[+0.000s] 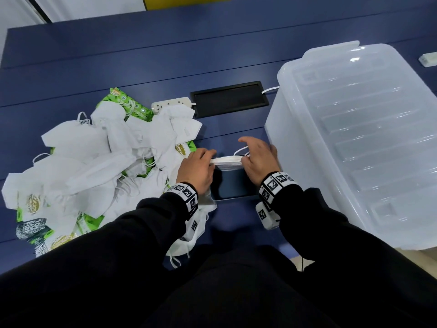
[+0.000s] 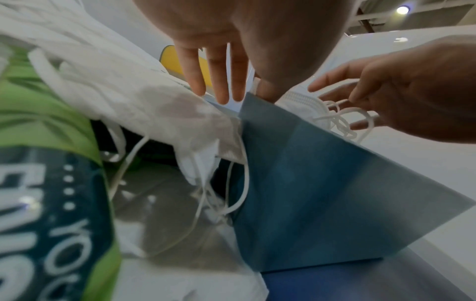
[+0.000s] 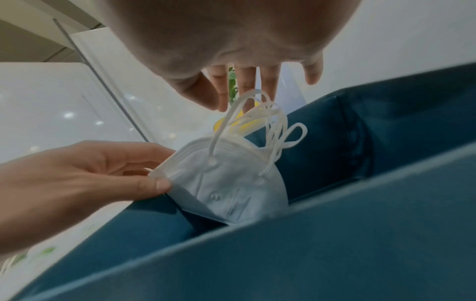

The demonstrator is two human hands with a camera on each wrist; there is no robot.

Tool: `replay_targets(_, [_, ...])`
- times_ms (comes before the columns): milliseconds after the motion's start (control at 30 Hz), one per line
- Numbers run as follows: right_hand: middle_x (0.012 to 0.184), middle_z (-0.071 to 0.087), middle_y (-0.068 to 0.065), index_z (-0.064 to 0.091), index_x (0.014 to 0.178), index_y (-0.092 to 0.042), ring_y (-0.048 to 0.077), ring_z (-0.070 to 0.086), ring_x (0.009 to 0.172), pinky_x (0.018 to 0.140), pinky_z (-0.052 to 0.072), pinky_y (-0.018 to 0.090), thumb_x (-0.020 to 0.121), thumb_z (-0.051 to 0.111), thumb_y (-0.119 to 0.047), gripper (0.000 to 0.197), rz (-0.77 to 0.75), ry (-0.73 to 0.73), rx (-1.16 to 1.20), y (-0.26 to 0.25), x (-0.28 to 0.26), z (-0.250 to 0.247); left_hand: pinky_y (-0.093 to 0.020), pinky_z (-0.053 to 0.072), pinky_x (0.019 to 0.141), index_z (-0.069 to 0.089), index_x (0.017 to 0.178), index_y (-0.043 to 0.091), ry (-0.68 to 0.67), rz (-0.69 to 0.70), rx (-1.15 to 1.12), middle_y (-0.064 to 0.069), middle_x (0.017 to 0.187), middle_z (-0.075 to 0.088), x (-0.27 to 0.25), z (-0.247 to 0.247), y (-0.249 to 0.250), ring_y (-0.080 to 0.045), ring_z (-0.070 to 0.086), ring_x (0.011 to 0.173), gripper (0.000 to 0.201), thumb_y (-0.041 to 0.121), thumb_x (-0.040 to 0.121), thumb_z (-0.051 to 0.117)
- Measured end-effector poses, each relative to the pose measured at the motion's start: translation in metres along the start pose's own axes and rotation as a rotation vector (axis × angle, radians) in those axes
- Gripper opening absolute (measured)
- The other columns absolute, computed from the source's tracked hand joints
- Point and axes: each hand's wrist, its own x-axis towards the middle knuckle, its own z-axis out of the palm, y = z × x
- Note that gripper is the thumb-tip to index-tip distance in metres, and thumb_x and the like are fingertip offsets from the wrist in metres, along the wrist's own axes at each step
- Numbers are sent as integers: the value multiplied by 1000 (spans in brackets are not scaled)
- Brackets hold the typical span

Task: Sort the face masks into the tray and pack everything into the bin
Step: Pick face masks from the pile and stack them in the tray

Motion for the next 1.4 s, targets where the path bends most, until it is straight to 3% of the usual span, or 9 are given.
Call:
replay_targets(100, [152,41,-4,43,145,-30,20,31,145,116,19,66,73,53,-35,73,-149,-100,-124,-7,-2,5,-45,47,96,47,148,17,-58,-30,19,-8,136,59,1,4,2,-33,55,121,46,27,103,47])
replay_targets(167, [158,33,-4,35,151,-32,21,23,149,118,13,68,73,65,-30,83,-149,-210,-237,-8,-3,13,-45,46,97,45,150,18,-79,-54,28,-7,136,59,1,4,5,-33,54,123,47,25,103,44])
replay_targets(300, [131,58,-4,50,137,-31,26,51,124,109,29,56,83,58,-17,56,-108,-112,-313,-6,7,18,-44,49,91,38,151,22,-100,-73,-53,-11,135,59,1,0,10,-36,58,117,56,14,96,48])
replay_targets(400, [116,63,-3,58,121,-31,28,55,109,100,33,49,91,49,-18,34,-116,-131,-337,-4,15,15,-43,51,86,37,149,27,-101,-53,-103,-14,125,61,0,0,12,-37,61,107,63,11,89,49])
replay_targets(633, [116,62,-4,53,125,-31,27,57,108,102,33,49,87,53,-21,39,-130,-189,-343,-2,10,19,-46,51,91,37,153,22,-119,-57,-40,-11,131,56,2,6,9,-36,58,114,58,22,97,51])
replay_targets(833, [131,57,-4,49,135,-31,26,50,123,112,24,57,85,60,-27,51,-120,-193,-325,-6,9,17,-47,50,93,27,157,19,-150,-73,-37,-12,135,53,0,5,12,-35,54,119,70,24,93,57])
replay_targets(1067, [135,55,-6,50,135,-32,22,49,126,116,21,59,84,65,-37,53,-132,-175,-292,-14,6,13,-41,45,103,39,152,18,-91,-57,-200,-11,138,52,-4,1,3,-30,53,123,67,27,92,67])
replay_targets(1167, [130,59,-7,55,128,-32,22,52,123,115,22,57,89,62,-35,39,-160,-161,-280,-18,7,11,-38,44,105,47,145,19,-30,-43,-284,-9,134,55,-10,-4,-5,-26,55,122,61,27,90,71])
replay_targets(1400, [116,65,-5,59,117,-32,23,56,114,115,21,56,98,49,-29,22,-159,-193,-283,-24,15,12,-27,47,90,59,133,25,39,-126,-388,2,123,61,-28,-17,-17,-13,59,94,40,24,94,68])
